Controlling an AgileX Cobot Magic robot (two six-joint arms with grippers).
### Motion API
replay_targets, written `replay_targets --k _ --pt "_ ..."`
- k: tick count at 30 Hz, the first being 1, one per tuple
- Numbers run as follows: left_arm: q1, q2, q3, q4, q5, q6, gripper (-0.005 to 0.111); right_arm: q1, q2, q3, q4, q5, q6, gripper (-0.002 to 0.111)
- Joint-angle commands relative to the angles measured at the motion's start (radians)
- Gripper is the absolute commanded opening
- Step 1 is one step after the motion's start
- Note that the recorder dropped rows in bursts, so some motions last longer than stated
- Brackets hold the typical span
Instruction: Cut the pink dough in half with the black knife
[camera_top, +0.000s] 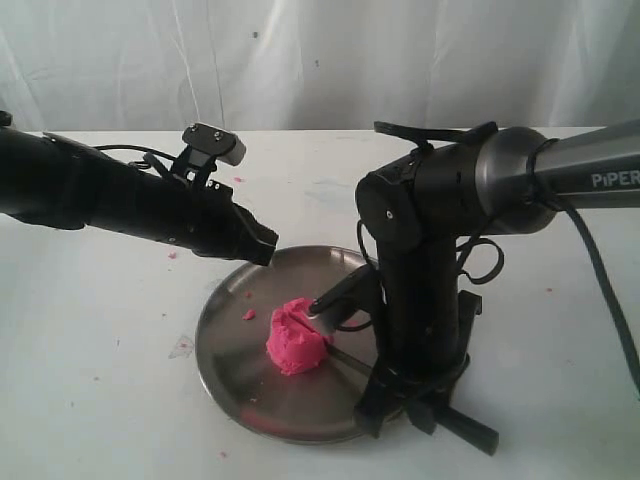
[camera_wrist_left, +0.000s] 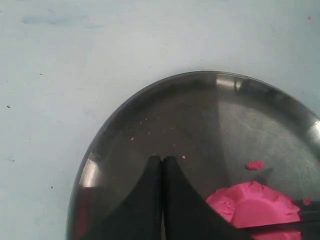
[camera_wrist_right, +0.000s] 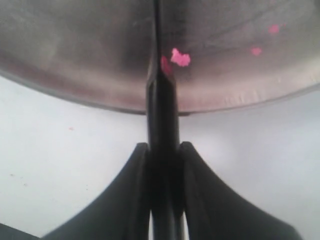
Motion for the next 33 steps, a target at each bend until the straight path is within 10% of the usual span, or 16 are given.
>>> replay_targets --k 1,33 --pt "-0.003 -0.011 -0.003 -0.001 0.016 -0.013 0.0 0.002 -0.007 -0.002 -0.019 0.052 0.005 0.005" --pt "-0.003 -0.016 0.022 -0.001 0.024 -0.013 0.0 0.051 -0.006 -0.002 0.015 -0.01 -0.006 0.005"
